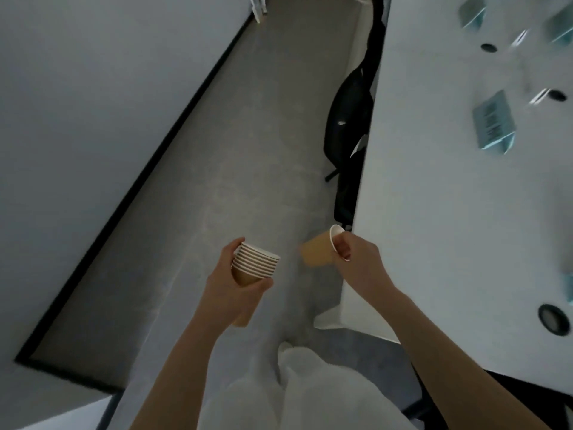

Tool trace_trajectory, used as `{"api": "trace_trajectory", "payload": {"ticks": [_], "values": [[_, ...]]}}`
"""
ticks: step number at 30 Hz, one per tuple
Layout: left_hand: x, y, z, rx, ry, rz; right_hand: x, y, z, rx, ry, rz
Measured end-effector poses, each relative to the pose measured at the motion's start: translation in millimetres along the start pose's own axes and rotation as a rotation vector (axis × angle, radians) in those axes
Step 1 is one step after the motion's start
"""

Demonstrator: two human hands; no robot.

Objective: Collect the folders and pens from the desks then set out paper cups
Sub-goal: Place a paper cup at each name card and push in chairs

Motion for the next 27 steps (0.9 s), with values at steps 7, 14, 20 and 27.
{"api": "trace_trajectory", "payload": {"ticks": [7,14,20,27], "values": [[12,-114,21,-0.17,0.035,0.03,3,-87,-27,0.144,0.044,0.119],[19,-238,26,-0.379,-0.023,0.069,-10,-163,-42,0.255,0.07,0.298],[59,-337,63,-0.513,-0.062,0.156,-2,-205,-59,0.358,0.016,0.432],[91,-402,121,-0.614,-0.087,0.22,31,-276,-109,0.444,0.12,0.527]]}}
Point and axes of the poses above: each hand's wrist, its own y-axis away from the middle knuckle, its own z-axis out of the palm, x = y × z, the point moved 10 cm from there along -y, towards the middle knuckle, and after that the axes turned 13 degrees about z, right-handed, at the moved point
